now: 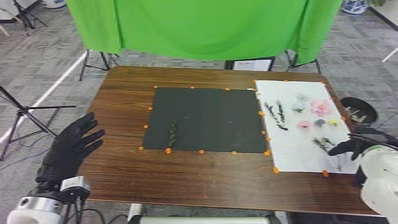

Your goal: Arrange flowers

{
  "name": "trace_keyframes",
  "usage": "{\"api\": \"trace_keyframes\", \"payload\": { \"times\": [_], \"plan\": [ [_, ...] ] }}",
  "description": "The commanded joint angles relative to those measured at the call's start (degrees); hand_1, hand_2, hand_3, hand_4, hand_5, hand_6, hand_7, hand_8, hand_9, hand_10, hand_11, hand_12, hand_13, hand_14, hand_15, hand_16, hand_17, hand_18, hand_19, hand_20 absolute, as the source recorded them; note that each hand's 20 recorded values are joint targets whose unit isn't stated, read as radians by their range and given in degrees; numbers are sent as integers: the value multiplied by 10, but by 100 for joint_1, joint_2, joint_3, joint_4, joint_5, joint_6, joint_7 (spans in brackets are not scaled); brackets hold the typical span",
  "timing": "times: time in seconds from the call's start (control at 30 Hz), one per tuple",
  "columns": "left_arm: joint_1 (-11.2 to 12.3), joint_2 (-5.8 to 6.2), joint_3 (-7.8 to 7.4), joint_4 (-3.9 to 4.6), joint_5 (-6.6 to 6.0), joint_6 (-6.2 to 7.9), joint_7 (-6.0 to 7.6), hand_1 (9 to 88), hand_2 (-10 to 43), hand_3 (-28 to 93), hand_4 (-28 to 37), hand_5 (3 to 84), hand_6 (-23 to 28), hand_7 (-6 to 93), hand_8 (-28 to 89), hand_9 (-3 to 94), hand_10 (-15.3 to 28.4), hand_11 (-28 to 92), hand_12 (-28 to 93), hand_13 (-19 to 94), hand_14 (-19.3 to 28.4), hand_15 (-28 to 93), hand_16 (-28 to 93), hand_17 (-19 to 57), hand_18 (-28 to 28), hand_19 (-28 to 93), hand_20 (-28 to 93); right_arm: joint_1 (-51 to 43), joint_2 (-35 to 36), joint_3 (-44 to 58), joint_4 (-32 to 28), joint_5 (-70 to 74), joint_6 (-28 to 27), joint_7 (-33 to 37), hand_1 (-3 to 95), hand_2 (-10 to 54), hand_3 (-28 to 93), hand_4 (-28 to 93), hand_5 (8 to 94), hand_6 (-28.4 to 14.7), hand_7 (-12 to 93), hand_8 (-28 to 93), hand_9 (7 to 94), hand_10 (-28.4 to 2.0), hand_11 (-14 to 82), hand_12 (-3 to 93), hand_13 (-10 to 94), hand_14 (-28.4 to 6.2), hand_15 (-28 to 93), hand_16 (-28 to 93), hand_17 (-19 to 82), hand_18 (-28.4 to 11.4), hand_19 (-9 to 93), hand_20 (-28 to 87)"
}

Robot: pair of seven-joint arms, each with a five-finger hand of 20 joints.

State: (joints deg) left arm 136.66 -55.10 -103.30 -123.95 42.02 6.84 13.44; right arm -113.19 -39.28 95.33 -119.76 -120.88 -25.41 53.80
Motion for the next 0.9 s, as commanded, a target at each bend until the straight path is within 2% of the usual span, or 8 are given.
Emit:
{"api": "trace_keyframes", "payload": {
  "times": [0.03, 0.23, 0.37, 0.43, 0.5, 0.53, 0.77, 0.9],
  "plan": [
    [30, -78, 30, -1, 10, -21, -45, 278, -46, 692, -227, 289, 33, 203, -102, 211, 107, 194, 188, 185, 157, 303, 13, -90, 234, 404, 93, -142, -35, -223, 145, -394, 462, -343, 218, -95, 804, -282, 649, -41, 266, -98, 670, -136, 586, 458, 655, -117, 854, 365, 354, -237, 932, 558],
    [28, -83, 64, 5, -1, 26, -6, 278, -46, 692, -228, 289, 33, 204, -101, 212, 108, 194, 188, 185, 157, 303, 13, -91, 235, 404, 93, -57, -18, -408, 329, -410, 576, -376, 255, -95, 815, -282, 680, -14, 287, -111, 699, -126, 582, 453, 678, -109, 847, 371, 371, -232, 932, 564],
    [7, -73, 72, 25, -11, 7, -22, 279, -45, 693, -229, 290, 33, 204, -102, 213, 108, 194, 188, 185, 156, 302, 14, -90, 235, 405, 93, -100, -7, -414, 433, -325, 795, -395, 279, -95, 823, -281, 696, -5, 300, -119, 710, -120, 583, 449, 688, -105, 844, 372, 377, -232, 932, 571],
    [6, -72, 83, 31, -22, 12, -13, 279, -44, 693, -230, 291, 34, 204, -102, 213, 108, 194, 187, 186, 156, 303, 14, -91, 235, 406, 93, -142, -4, -386, 450, -210, 1022, -439, 324, -95, 809, -281, 714, 1, 315, -31, 734, -114, 583, 450, 700, -99, 841, 374, 386, -231, 932, 578],
    [23, -65, 78, 27, -22, 11, -12, 278, -43, 694, -230, 291, 34, 204, -102, 213, 108, 194, 188, 186, 156, 303, 13, -91, 235, 406, 93, -225, -1, -345, 446, -226, 1272, -559, 424, -95, 779, -281, 762, 8, 363, 97, 783, -100, 586, 454, 732, -92, 840, 378, 410, -228, 932, 607],
    [30, -62, 70, 27, -21, -2, -20, 278, -42, 694, -230, 291, 34, 204, -102, 213, 108, 194, 188, 186, 156, 303, 13, -91, 235, 406, 93, -265, 7, -322, 443, -269, 1351, -637, 440, -95, 783, -282, 774, 9, 374, 116, 798, -97, 593, 460, 742, -91, 844, 379, 419, -228, 932, 615],
    [9, -23, 64, 47, -23, -20, -24, 277, -38, 696, -231, 292, 35, 203, -102, 214, 108, 195, 188, 185, 157, 305, 13, -91, 236, 406, 93, -371, 80, -207, 365, -453, 2266, -966, 431, -95, 843, -252, 789, -1, 421, 204, 823, -92, 631, 486, 769, -90, 866, 388, 444, -232, 932, 677],
    [13, -10, 61, 42, -19, -44, -26, 276, -36, 695, -232, 291, 34, 205, -101, 214, 108, 193, 187, 186, 157, 305, 12, -91, 235, 407, 92, -226, 76, -119, 147, -292, 2498, -925, 414, -95, 856, -205, 791, -7, 447, 219, 834, -91, 651, 494, 778, -89, 881, 383, 459, -231, 932, 698]
  ]
}}
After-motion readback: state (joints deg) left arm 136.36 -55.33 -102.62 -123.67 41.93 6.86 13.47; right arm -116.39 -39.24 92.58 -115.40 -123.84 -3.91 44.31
